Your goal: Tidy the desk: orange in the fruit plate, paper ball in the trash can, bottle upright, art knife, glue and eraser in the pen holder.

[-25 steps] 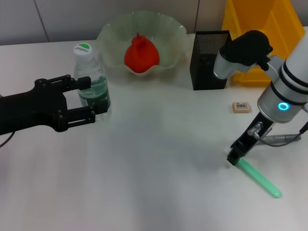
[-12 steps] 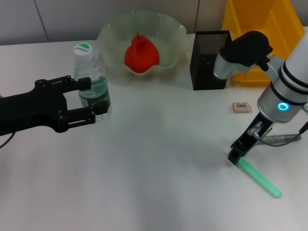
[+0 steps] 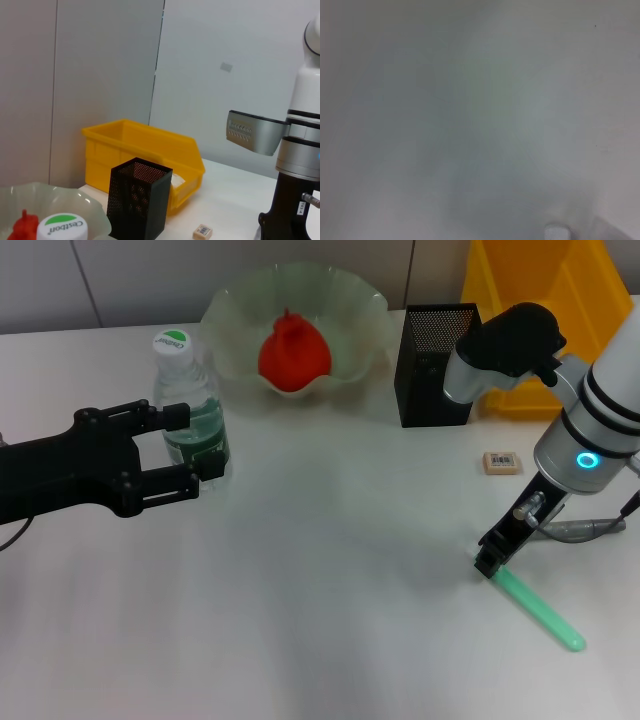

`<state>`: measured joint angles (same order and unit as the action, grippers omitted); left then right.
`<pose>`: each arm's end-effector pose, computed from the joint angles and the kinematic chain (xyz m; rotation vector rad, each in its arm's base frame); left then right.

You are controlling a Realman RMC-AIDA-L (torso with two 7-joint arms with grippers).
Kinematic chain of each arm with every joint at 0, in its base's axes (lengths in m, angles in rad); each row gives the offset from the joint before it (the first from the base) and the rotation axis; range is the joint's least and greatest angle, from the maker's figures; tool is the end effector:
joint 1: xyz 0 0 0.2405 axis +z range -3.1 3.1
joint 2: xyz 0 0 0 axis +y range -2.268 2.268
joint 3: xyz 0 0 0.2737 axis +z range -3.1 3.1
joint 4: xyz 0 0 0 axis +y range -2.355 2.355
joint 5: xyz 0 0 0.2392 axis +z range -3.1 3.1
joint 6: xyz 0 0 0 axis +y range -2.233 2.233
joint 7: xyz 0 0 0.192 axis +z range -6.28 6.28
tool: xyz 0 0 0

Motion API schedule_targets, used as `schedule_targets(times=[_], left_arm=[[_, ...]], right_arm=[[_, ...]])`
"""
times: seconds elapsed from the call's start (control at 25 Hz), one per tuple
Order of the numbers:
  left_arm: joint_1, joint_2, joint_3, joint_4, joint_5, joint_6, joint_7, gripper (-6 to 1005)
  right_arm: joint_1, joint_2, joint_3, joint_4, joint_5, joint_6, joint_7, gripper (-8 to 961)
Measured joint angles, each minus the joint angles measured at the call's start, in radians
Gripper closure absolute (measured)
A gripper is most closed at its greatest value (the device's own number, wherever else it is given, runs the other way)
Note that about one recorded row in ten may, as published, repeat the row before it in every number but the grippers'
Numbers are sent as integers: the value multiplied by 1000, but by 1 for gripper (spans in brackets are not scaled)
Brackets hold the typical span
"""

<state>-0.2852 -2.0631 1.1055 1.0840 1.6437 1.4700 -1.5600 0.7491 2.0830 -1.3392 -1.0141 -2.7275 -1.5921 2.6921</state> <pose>-0.2322 0.3639 -0.0141 -2.6776 -0.4665 -0.7441 0.2482 0.3969 -0.0718 -2.4596 1.2545 -0.7837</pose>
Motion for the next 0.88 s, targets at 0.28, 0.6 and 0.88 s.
schedule_targets(times=[0.28,0.6,0.88], left_arm=[[2,0,-1,0,-1,1,2,261],[3,0,-1,-1,-2,3,3,260],[4,0,-1,-1,-2,3,3,260]], right_arm=[[-1,1,-23,0,0,4,0,728],[-6,1,-24,0,1,9,0,760],[-11,3,-25,-7,1,10,0,770]])
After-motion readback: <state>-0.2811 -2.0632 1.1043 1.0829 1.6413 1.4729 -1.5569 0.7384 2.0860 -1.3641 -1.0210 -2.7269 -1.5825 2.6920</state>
